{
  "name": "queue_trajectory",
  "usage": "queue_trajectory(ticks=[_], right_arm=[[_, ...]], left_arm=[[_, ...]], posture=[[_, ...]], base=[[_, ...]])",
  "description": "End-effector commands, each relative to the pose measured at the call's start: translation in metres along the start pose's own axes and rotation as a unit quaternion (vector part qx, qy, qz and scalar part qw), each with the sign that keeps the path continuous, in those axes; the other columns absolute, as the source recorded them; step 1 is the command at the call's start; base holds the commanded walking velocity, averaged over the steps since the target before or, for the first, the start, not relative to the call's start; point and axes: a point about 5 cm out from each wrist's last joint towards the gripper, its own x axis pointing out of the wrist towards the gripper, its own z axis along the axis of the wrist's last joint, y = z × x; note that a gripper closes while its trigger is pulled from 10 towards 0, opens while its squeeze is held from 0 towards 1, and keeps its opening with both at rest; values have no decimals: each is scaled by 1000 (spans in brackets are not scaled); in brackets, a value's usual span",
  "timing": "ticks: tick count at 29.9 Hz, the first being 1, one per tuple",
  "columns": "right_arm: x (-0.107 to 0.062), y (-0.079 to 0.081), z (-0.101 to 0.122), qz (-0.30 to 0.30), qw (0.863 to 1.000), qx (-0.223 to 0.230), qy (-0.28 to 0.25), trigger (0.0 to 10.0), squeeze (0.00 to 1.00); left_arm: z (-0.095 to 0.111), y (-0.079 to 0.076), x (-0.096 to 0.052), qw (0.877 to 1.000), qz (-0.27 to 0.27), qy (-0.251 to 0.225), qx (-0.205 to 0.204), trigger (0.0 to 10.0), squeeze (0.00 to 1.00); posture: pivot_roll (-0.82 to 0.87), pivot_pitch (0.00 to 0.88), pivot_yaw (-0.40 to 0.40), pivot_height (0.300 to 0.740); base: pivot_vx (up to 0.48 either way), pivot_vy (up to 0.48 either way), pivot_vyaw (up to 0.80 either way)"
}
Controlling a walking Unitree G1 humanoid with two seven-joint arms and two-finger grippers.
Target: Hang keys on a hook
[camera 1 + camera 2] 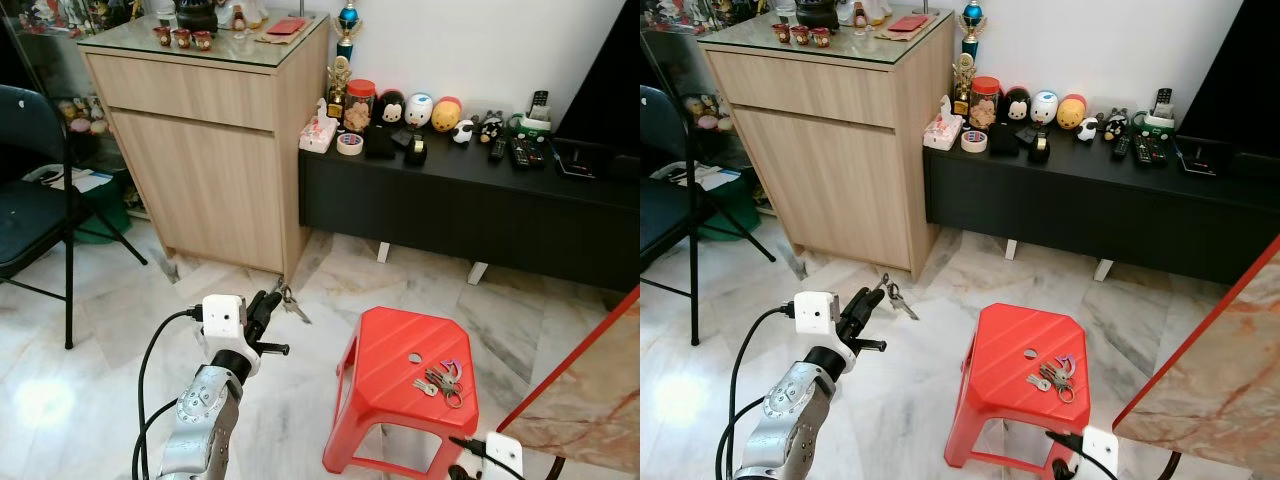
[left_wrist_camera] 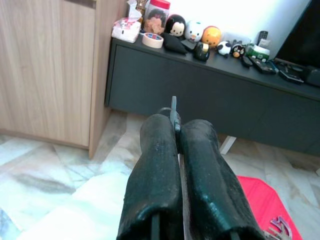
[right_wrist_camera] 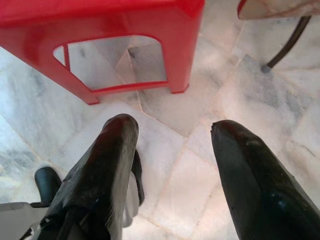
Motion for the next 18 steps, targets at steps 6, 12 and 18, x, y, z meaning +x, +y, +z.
queue_trajectory(ticks=[6, 12, 18], right_arm=[[0, -2, 0, -7, 1000, 15, 1, 10000, 0], [1, 2, 5, -6, 999, 32, -15, 10000, 0], [0, 2, 5, -3, 999, 32, -19, 10000, 0]], left_arm=[[3, 1, 1, 1000, 1, -12, 10, 10000, 0], [4, 0, 0, 1000, 0, -14, 6, 10000, 0], [4, 0, 1, 1000, -2, -15, 5, 10000, 0]], posture=[[9, 0, -63, 740], [10, 0, -65, 740], [11, 7, -66, 740]], base=[[0, 0, 0], [0, 0, 0], [0, 0, 0]])
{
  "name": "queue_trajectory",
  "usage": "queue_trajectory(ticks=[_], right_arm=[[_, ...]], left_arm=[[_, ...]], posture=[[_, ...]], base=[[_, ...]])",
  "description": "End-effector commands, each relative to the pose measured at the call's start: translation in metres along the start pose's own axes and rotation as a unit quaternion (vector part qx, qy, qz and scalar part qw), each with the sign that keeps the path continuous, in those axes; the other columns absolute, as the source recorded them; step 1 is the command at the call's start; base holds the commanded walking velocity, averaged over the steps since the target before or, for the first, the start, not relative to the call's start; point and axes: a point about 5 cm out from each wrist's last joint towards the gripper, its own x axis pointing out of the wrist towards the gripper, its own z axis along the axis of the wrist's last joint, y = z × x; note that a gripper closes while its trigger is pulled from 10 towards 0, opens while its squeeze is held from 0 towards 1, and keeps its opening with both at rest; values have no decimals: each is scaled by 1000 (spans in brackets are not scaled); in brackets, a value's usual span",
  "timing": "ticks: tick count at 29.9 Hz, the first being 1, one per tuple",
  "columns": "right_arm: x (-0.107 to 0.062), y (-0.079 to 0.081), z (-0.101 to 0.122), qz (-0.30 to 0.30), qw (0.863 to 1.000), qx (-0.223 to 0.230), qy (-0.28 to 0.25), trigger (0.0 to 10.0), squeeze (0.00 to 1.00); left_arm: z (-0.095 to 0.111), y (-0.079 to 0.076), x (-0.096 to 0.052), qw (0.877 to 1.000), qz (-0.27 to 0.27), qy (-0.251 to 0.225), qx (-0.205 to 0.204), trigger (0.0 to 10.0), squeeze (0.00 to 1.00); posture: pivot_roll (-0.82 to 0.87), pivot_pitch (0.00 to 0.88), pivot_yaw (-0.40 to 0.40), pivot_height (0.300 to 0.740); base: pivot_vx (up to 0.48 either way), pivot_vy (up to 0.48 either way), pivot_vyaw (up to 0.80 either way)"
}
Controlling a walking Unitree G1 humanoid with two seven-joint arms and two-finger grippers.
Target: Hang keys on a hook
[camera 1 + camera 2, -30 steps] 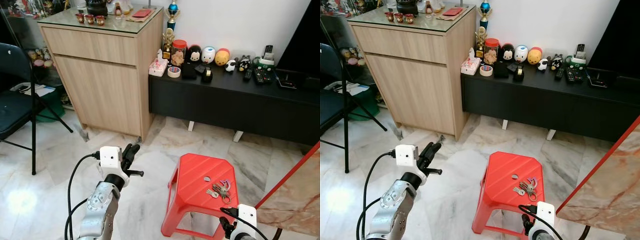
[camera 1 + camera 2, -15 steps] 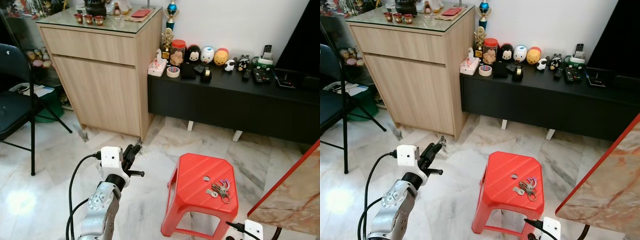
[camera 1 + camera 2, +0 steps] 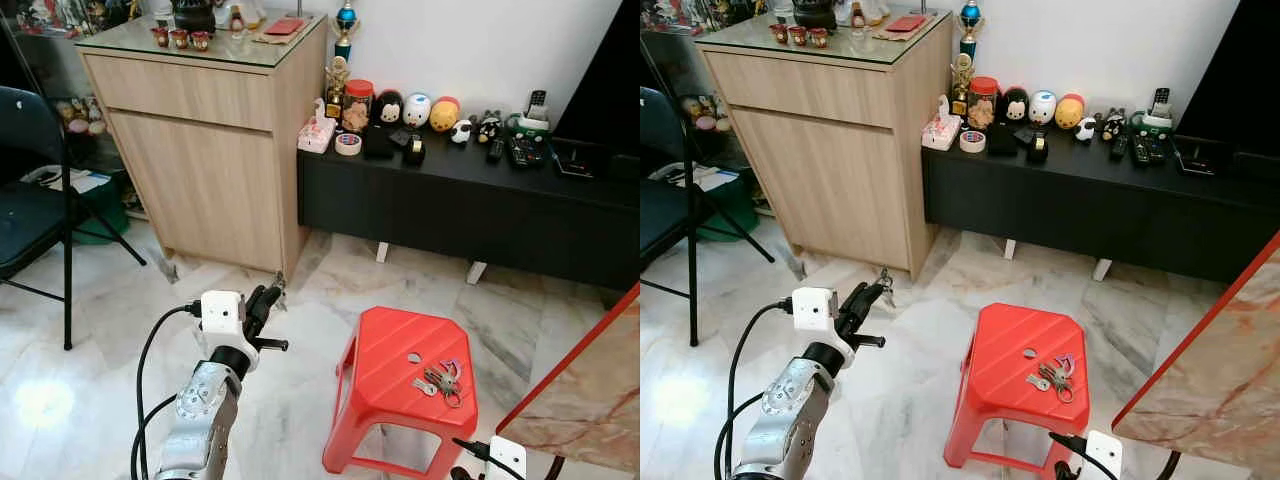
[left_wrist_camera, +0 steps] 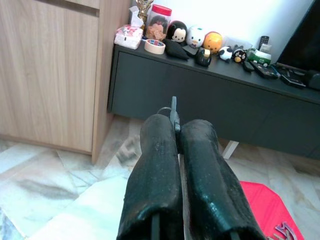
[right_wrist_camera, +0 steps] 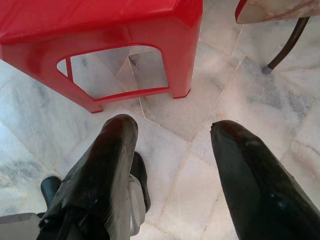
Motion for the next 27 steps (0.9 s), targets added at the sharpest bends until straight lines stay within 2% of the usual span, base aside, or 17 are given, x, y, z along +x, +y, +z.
queue_trajectory(ticks=[1, 20, 27], right_arm=[[0, -2, 0, -1, 1000, 8, -7, 10000, 0], [0, -3, 1, 2, 1000, 6, -8, 10000, 0], [-1, -3, 1, 3, 1000, 10, -12, 10000, 0]], left_arm=[[2, -2, 1, 1000, -4, -6, -1, 10000, 0], [4, -3, 3, 1000, -8, -12, -6, 10000, 0], [5, -5, 4, 1000, -10, -14, -7, 10000, 0]], posture=[[11, 7, -66, 740], [9, 12, -64, 740], [14, 5, -67, 740]], base=[[0, 0, 0], [0, 0, 0], [-139, 0, 0]])
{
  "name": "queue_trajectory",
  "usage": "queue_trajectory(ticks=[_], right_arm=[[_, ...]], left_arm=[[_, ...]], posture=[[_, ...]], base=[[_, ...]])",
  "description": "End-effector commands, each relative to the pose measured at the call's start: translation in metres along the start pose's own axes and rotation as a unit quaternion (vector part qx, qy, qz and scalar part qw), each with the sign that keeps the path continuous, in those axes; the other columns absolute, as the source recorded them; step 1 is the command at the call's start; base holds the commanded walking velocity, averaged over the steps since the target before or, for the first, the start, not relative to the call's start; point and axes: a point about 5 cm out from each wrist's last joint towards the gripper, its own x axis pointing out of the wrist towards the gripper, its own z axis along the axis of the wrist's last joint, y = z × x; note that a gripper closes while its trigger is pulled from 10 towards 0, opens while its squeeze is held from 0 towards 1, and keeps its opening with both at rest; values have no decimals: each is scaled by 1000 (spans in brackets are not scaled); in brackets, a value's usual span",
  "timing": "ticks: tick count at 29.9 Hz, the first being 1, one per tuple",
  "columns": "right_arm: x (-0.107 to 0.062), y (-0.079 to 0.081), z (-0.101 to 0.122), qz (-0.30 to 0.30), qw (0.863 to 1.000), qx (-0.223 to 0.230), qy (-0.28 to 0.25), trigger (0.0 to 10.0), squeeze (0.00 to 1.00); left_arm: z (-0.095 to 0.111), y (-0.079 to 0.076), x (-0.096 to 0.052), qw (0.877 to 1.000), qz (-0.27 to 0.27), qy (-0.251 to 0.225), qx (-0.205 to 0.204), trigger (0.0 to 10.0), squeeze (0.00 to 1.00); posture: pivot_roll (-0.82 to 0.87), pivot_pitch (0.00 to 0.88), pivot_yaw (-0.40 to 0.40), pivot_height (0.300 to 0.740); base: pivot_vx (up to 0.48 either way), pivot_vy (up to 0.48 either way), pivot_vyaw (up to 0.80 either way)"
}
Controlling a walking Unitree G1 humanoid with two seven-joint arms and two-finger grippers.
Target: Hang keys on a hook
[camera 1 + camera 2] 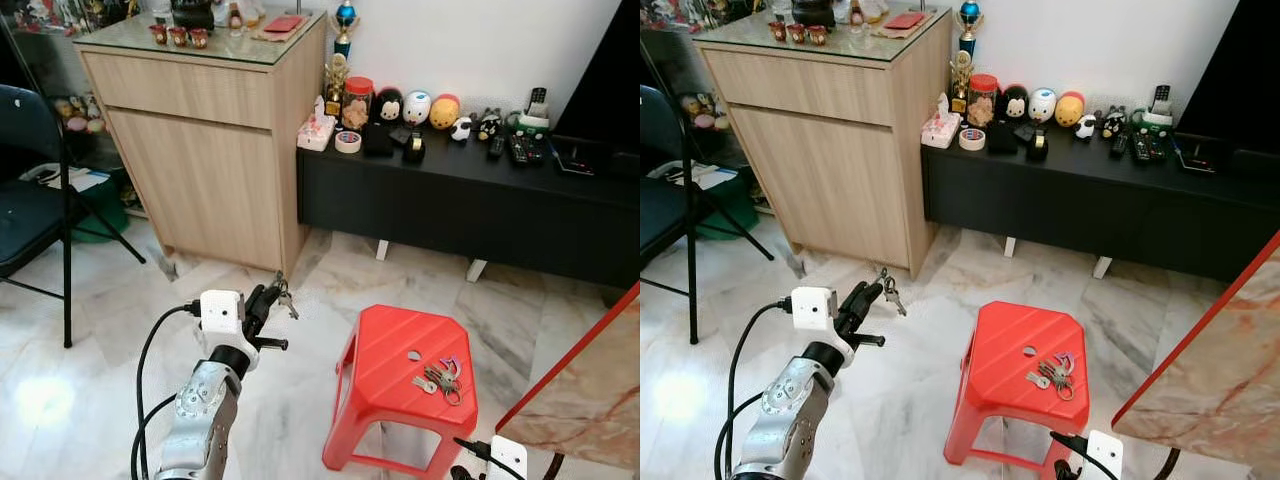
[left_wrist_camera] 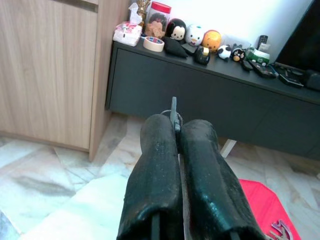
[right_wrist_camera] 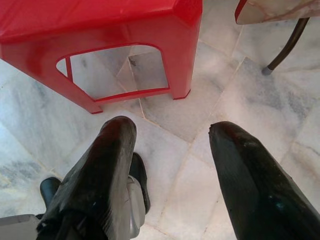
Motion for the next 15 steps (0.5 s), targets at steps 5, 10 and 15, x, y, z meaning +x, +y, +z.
queue_trajectory(ticks=[5, 10, 15], right_arm=[[0, -3, 1, -3, 1000, 3, -5, 10000, 0], [-1, -4, 0, -4, 1000, 5, -5, 10000, 0], [-1, -4, -1, -3, 1000, 7, -6, 10000, 0]], left_arm=[[4, -3, 3, 1000, -6, -10, -2, 10000, 0], [3, -4, 3, 1000, -7, -8, -2, 10000, 0], [2, -5, 3, 1000, -9, -8, -4, 10000, 0]], posture=[[13, 0, -67, 740], [12, 0, -68, 740], [13, 0, -69, 740]], base=[[0, 0, 0], [0, 0, 0], [0, 0, 0]])
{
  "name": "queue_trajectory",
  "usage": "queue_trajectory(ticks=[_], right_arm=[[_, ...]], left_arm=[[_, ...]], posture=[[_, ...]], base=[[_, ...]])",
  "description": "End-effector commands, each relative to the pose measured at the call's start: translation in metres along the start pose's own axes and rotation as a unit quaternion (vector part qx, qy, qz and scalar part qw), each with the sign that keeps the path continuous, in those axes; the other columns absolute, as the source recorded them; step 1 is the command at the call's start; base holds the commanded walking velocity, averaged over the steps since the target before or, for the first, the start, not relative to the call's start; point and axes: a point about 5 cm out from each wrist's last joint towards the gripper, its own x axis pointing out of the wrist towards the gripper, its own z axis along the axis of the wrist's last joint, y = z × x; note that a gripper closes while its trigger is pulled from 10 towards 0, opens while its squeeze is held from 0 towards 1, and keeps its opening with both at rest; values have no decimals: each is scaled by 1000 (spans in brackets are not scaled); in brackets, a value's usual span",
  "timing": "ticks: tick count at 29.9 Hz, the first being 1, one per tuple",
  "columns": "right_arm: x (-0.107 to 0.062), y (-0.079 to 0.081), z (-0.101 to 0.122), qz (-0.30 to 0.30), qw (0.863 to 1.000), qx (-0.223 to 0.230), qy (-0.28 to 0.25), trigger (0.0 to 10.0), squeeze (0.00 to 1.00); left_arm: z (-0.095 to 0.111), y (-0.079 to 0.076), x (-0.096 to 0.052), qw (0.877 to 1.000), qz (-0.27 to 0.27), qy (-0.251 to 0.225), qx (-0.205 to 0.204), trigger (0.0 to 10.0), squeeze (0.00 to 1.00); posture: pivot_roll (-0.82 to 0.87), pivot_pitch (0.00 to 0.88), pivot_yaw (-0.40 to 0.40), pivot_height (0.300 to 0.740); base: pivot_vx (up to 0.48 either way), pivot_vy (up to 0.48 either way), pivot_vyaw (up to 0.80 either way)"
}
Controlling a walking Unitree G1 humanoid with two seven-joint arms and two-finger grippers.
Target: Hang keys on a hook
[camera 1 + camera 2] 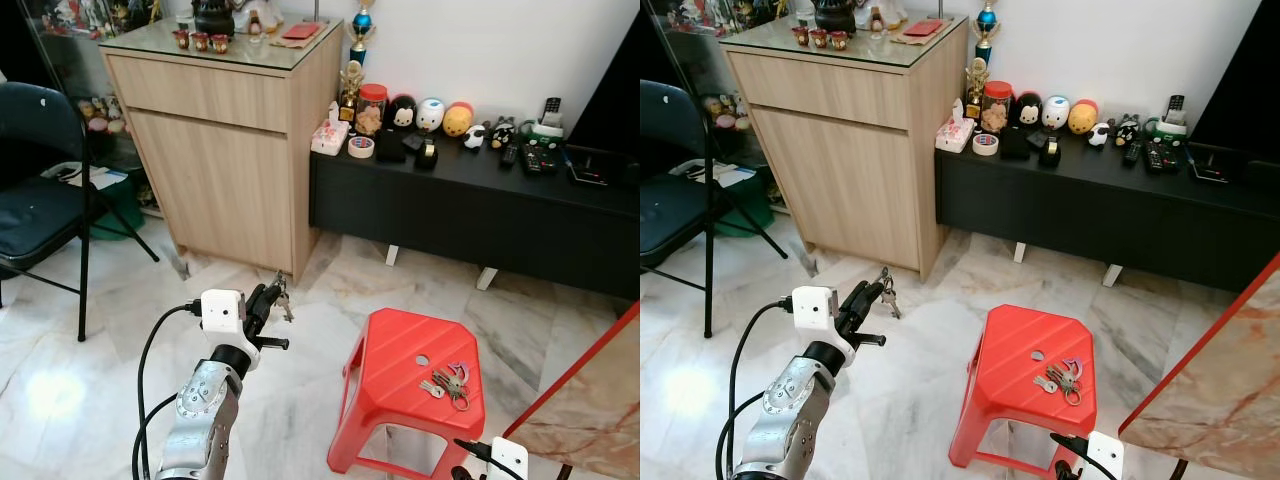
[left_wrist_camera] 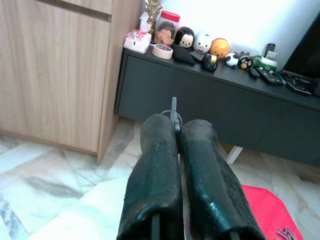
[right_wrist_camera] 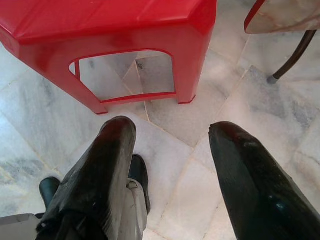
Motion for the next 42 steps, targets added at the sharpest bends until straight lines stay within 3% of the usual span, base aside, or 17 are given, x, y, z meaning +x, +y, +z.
queue_trajectory(ticks=[1, 20, 36, 42], right_arm=[[0, -3, 1, -2, 1000, 9, -7, 10000, 0], [0, -3, 2, 4, 1000, 10, -7, 10000, 0], [0, -3, 3, 6, 1000, 11, -9, 10000, 0], [0, -3, 3, 6, 1000, 10, -8, 10000, 0]], left_arm=[[2, -3, 3, 1000, -10, -7, -2, 10000, 0], [4, -4, 3, 1000, -9, -13, -8, 10000, 0], [5, -5, 3, 1000, -8, -14, -10, 10000, 0], [4, -4, 3, 1000, -8, -8, 0, 10000, 0]], posture=[[14, 0, -69, 740], [12, 0, -73, 740], [14, 11, -75, 740], [14, 11, -75, 740]], base=[[0, 0, 0], [0, 0, 0], [-293, 0, 0], [0, 0, 0]])
